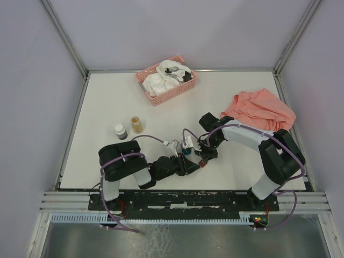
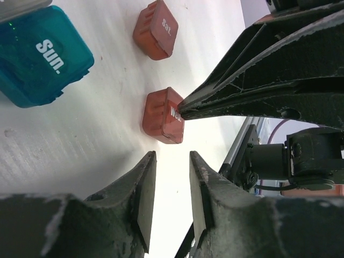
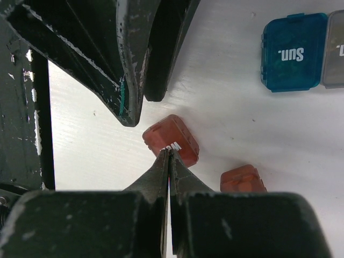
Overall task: Sort the pills into containers
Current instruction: Close the pill container at the center of the board.
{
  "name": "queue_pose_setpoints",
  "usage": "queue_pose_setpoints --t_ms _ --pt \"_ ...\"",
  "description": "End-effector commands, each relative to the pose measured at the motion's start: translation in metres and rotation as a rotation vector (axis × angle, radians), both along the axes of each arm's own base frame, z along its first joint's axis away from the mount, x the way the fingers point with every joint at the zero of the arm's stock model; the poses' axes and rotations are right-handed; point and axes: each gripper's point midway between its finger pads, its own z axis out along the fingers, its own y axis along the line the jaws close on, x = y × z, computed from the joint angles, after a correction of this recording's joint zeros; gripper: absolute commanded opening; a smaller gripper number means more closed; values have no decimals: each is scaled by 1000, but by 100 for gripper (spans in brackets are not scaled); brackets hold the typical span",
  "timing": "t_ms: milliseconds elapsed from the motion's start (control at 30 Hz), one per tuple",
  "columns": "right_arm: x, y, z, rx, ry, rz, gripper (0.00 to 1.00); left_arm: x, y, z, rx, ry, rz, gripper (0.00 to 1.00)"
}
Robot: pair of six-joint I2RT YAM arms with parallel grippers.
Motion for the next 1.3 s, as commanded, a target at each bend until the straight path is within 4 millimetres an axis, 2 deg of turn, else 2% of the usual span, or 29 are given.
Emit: queue_pose_setpoints --t_ms 0,433,767,1267 --pt "13 7 6 17 -42 -4 2 5 -8 12 -81 17 18 40" --pt "12 7 6 19 -39 -1 2 10 -12 7 -107 46 40 41" --pt "12 7 6 20 -37 -3 2 14 -9 -5 -93 86 70 41" --pt "13 10 12 41 -51 -4 3 16 -5 -22 14 98 90 38"
